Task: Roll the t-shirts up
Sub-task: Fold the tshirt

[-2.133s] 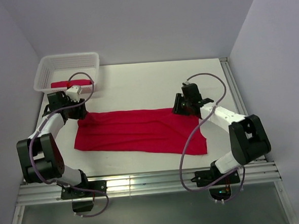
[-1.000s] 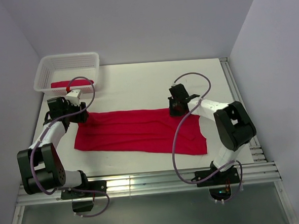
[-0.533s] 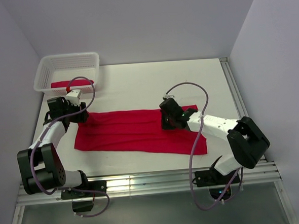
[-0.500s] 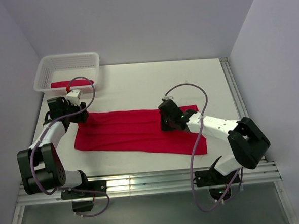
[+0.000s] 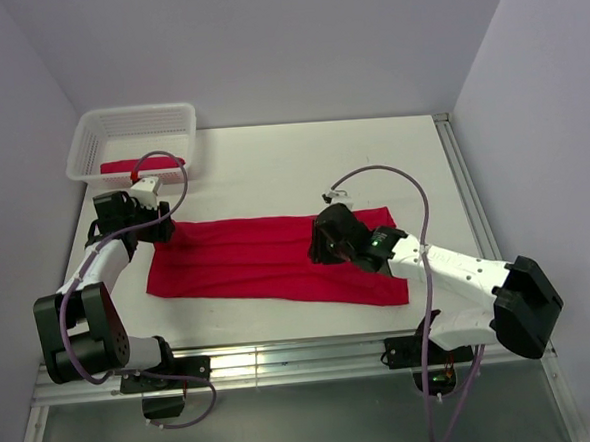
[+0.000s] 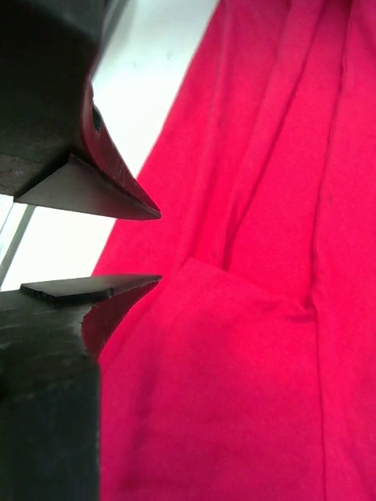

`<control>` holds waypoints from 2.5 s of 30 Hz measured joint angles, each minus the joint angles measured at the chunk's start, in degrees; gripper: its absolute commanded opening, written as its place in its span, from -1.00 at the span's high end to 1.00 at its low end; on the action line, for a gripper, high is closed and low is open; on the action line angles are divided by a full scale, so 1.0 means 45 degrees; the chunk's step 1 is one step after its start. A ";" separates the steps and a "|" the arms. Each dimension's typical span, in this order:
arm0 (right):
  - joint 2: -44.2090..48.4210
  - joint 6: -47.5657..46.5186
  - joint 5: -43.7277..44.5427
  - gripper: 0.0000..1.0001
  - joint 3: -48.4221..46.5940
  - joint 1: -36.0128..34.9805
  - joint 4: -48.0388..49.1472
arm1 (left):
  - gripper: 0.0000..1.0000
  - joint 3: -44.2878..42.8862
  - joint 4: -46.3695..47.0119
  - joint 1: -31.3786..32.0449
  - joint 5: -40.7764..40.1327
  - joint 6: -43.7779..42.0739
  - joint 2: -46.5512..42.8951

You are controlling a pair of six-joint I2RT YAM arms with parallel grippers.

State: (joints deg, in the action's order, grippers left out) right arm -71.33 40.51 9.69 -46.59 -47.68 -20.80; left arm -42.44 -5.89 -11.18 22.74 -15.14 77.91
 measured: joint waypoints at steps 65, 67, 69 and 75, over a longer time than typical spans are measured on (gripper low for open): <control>-0.7057 0.0884 0.1778 1.00 -0.4022 0.7169 -0.3196 | -0.24 -0.5309 -0.2827 0.3837 -0.0840 0.0782 0.6363; -0.8063 0.0627 0.1957 1.00 -0.5372 0.7247 -0.3531 | -0.24 -0.5285 -0.2720 0.3837 -0.1035 0.0908 0.6358; -0.8743 0.0452 0.2021 1.00 -0.6309 0.7271 -0.3696 | -0.24 -0.5260 -0.2642 0.3842 -0.1185 0.0976 0.6358; -1.0375 0.0204 0.1987 1.00 -0.8811 0.7601 -0.4337 | -0.25 -0.4945 -0.2317 0.3881 -0.1695 0.1171 0.6164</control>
State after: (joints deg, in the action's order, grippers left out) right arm -118.02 41.43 18.63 -86.24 -13.47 -40.32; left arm -64.69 -16.32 6.28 15.11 -9.87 105.65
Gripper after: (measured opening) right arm 0.006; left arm 0.622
